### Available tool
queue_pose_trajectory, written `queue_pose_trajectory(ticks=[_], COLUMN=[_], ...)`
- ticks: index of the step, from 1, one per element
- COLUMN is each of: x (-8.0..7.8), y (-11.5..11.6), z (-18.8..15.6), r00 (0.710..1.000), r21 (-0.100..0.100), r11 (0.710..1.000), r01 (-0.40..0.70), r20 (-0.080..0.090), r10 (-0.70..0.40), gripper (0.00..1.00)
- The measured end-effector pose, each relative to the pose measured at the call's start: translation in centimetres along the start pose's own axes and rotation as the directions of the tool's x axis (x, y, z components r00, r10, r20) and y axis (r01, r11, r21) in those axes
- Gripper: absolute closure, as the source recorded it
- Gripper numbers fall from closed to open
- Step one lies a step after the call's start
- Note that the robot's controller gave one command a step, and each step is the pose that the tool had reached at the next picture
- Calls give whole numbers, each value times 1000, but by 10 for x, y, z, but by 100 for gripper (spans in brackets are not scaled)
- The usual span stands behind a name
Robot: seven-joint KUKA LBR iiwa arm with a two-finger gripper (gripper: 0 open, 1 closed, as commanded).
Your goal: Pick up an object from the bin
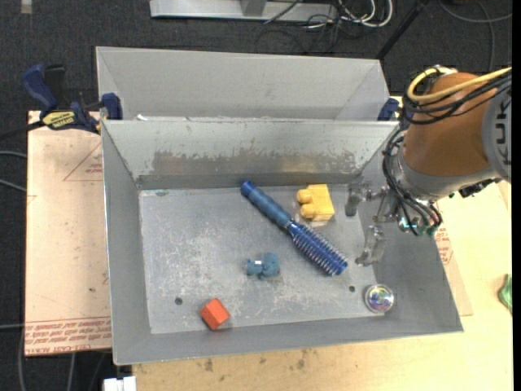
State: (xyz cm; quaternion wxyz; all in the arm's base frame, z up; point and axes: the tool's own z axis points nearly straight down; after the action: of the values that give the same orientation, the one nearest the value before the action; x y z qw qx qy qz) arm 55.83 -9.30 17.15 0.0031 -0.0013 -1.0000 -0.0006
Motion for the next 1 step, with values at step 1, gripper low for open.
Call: queue_pose_trajectory(ticks=[1], x=[-11], y=[62], z=[102], r00=[983], r21=[-3], r11=[983], r01=[-186], r20=[2], r10=[186], gripper=[0])
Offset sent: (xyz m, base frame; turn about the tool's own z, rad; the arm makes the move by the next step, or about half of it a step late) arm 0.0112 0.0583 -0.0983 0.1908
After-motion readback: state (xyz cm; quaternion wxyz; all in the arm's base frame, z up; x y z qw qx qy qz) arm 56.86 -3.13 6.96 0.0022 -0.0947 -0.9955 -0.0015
